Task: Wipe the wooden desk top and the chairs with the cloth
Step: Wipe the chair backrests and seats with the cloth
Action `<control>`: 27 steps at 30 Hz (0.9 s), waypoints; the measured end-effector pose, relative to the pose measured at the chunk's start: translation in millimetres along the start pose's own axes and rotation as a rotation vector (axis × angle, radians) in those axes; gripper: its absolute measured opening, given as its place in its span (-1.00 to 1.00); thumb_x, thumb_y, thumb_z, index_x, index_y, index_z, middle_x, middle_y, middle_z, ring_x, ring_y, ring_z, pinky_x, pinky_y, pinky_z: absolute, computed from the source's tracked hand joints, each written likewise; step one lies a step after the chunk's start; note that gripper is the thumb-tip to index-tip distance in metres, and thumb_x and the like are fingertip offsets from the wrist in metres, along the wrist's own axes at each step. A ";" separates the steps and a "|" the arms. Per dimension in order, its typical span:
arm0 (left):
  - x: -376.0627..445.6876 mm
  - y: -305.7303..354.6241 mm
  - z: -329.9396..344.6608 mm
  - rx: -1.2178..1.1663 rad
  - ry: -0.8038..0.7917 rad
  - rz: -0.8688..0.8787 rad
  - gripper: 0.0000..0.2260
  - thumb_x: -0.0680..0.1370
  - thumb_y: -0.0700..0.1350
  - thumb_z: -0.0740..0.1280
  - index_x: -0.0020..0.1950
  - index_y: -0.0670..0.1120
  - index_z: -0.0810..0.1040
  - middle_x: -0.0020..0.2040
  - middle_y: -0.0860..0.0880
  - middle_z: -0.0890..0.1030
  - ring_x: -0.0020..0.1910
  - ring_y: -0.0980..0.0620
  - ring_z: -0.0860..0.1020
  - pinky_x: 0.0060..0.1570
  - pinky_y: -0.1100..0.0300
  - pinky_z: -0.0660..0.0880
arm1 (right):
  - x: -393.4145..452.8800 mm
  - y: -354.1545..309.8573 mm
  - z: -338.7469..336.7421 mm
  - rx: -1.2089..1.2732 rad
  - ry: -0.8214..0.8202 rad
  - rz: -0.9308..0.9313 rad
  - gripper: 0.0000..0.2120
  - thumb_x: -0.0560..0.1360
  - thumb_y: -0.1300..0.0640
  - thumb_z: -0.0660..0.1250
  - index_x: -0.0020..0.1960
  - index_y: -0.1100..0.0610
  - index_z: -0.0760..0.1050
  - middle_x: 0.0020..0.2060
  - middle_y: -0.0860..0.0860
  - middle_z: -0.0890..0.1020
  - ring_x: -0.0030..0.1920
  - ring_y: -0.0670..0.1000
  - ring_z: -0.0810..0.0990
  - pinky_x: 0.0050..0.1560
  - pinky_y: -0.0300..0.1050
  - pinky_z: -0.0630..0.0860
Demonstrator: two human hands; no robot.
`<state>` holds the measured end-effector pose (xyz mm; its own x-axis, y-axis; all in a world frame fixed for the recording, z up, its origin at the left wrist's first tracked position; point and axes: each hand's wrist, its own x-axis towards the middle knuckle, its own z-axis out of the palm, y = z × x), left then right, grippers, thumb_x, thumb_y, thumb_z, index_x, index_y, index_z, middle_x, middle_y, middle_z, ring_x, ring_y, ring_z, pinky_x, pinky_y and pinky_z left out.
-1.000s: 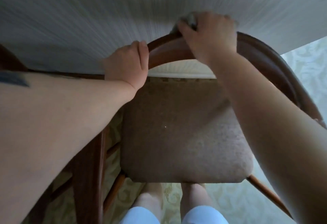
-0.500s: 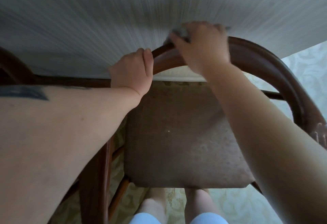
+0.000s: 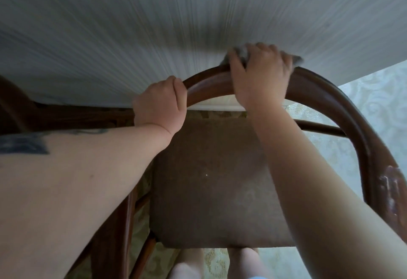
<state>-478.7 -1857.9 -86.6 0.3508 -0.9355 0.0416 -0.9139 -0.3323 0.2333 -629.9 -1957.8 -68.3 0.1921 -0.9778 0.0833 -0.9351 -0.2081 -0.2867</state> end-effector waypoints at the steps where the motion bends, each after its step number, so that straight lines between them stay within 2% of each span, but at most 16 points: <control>1: -1.0 -0.9 0.0 -0.008 0.008 0.002 -0.60 0.60 0.02 -0.17 -0.27 -0.07 0.32 -0.44 -0.02 0.35 -0.48 -0.02 0.34 -0.46 0.23 0.17 | -4.2 8.7 1.2 0.022 0.154 0.154 -0.63 0.59 -0.11 0.10 -0.07 0.09 0.58 -0.13 0.00 0.60 -0.02 0.07 0.49 0.22 -0.02 0.23; 3: -1.2 -0.5 -2.2 -0.031 0.023 0.011 -0.60 0.60 0.02 -0.16 -0.28 -0.07 0.32 -0.45 -0.03 0.35 -0.50 -0.01 0.31 -0.48 0.26 0.11 | -9.5 -6.6 14.5 0.059 0.355 0.296 -0.67 0.54 -0.06 0.15 -0.09 0.11 0.62 -0.15 0.02 0.61 -0.01 0.10 0.52 0.29 0.03 0.24; 4: -1.5 0.8 -3.6 -0.040 0.028 0.021 -0.60 0.60 0.02 -0.16 -0.28 -0.07 0.32 -0.45 -0.04 0.36 -0.50 -0.02 0.32 -0.48 0.26 0.11 | -12.3 -21.0 19.4 0.090 0.363 0.243 -0.68 0.52 -0.05 0.18 -0.10 0.11 0.63 -0.15 0.02 0.62 -0.01 0.11 0.53 0.30 0.05 0.24; 7: -0.2 1.9 -3.6 -0.050 0.038 0.034 -0.60 0.60 0.04 -0.17 -0.27 -0.07 0.31 -0.44 -0.06 0.38 -0.51 -0.05 0.35 -0.48 0.25 0.16 | -22.0 -30.5 19.7 0.129 0.168 -0.289 -0.73 0.52 -0.05 0.23 -0.01 0.08 0.62 -0.10 0.01 0.64 -0.01 0.11 0.54 0.22 0.01 0.25; 8: -0.3 1.5 -3.0 -0.066 0.028 0.024 -0.59 0.60 0.05 -0.18 -0.28 -0.07 0.32 -0.44 -0.06 0.38 -0.50 -0.06 0.36 -0.49 0.23 0.21 | -20.4 -14.3 13.5 0.136 0.147 -0.379 -0.73 0.54 -0.05 0.23 0.05 0.07 0.61 -0.05 0.00 0.63 0.02 0.10 0.53 0.22 -0.01 0.25; 9: -0.6 1.1 -2.0 -0.071 0.024 0.013 -0.58 0.61 0.04 -0.18 -0.28 -0.08 0.32 -0.44 -0.07 0.39 -0.49 -0.07 0.38 -0.49 0.19 0.28 | -19.0 10.0 9.5 0.130 0.158 -0.352 -0.72 0.56 -0.05 0.22 0.11 0.06 0.59 0.00 0.00 0.62 0.06 0.09 0.53 0.24 -0.01 0.25; 10: -1.2 1.7 -1.2 -0.071 0.023 0.004 -0.57 0.62 0.03 -0.16 -0.29 -0.09 0.33 -0.44 -0.08 0.39 -0.49 -0.09 0.39 -0.48 0.15 0.33 | -20.3 37.6 7.1 0.112 0.206 -0.214 -0.69 0.58 -0.07 0.18 0.15 0.06 0.57 0.04 0.00 0.61 0.09 0.09 0.52 0.26 0.00 0.25; 13: -1.0 1.4 1.6 -0.073 0.034 0.002 -0.61 0.67 -0.06 -0.06 -0.30 -0.12 0.34 -0.44 -0.10 0.37 -0.47 -0.09 0.36 -0.47 0.18 0.23 | -33.5 104.0 -11.7 0.135 0.337 0.467 -0.54 0.57 -0.17 0.00 0.14 0.09 0.53 0.09 0.01 0.58 0.16 0.09 0.46 0.31 -0.01 0.18; 15: -1.4 1.5 0.9 -0.062 0.028 -0.002 -0.61 0.67 -0.08 -0.06 -0.29 -0.13 0.34 -0.43 -0.08 0.34 -0.45 -0.08 0.34 -0.43 0.13 0.19 | -36.4 106.9 -13.6 0.138 0.334 0.734 -0.59 0.59 -0.13 0.02 0.17 0.09 0.51 0.15 0.02 0.55 0.24 0.08 0.41 0.40 -0.01 0.09; 17: -2.6 7.2 -3.1 -0.082 -0.008 -0.033 -0.59 0.68 -0.07 -0.07 -0.27 -0.15 0.36 -0.41 -0.07 0.32 -0.41 -0.08 0.33 -0.34 0.09 0.21 | -30.4 90.9 -10.6 0.133 0.305 0.710 -0.66 0.61 -0.08 0.08 0.19 0.05 0.51 0.18 0.00 0.53 0.28 0.06 0.38 0.44 -0.02 0.01; 20: -1.0 12.6 -5.9 -0.068 -0.035 -0.053 -0.56 0.68 -0.03 -0.11 -0.23 -0.19 0.38 -0.37 -0.15 0.37 -0.35 -0.13 0.38 -0.29 0.03 0.30 | -23.3 78.5 -10.6 0.134 0.269 0.357 -0.67 0.61 -0.09 0.10 0.18 0.02 0.53 0.11 -0.02 0.56 0.21 0.06 0.43 0.41 0.01 0.11; 22: -1.4 1.2 1.8 -0.087 -0.051 -0.059 -0.53 0.67 0.06 -0.15 -0.19 -0.15 0.40 -0.31 -0.19 0.43 -0.31 -0.18 0.42 -0.24 -0.02 0.39 | -40.5 105.9 -9.6 0.166 0.268 0.234 -0.65 0.61 -0.10 0.08 0.24 0.01 0.50 0.12 -0.03 0.57 0.19 0.05 0.45 0.39 -0.02 0.17; 23: -2.7 -2.8 6.8 -0.116 -0.069 -0.068 -0.52 0.65 0.15 -0.18 -0.16 -0.05 0.41 -0.27 -0.18 0.46 -0.29 -0.21 0.46 -0.22 -0.04 0.43 | -54.9 126.6 -8.5 0.167 0.320 0.286 -0.64 0.61 -0.10 0.08 0.26 0.01 0.49 0.14 -0.02 0.56 0.19 0.05 0.45 0.39 -0.04 0.16; 25: -0.3 -8.4 17.9 -0.057 -0.024 0.016 -0.53 0.58 0.33 -0.22 -0.12 0.22 0.43 -0.19 -0.16 0.52 -0.18 -0.31 0.53 -0.17 -0.10 0.45 | -85.4 159.2 -4.0 0.139 0.466 0.526 -0.62 0.60 -0.10 0.07 0.27 0.02 0.50 0.17 -0.01 0.55 0.25 0.06 0.43 0.43 -0.05 0.06; 27: 3.2 4.8 19.9 0.023 0.026 0.069 -0.67 0.57 0.36 -0.17 -0.05 0.44 0.38 -0.07 -0.18 0.54 -0.07 -0.33 0.53 -0.10 -0.17 0.44 | -92.8 162.2 2.1 0.139 0.515 0.690 -0.62 0.60 -0.09 0.09 0.27 0.02 0.51 0.20 0.00 0.54 0.32 0.05 0.38 0.47 -0.06 -0.09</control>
<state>-486.1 -1864.9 -104.7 0.2919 -0.9529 0.0821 -0.9404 -0.2703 0.2064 -798.8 -1900.8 -124.5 -0.5938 -0.7615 0.2599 -0.7417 0.3930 -0.5435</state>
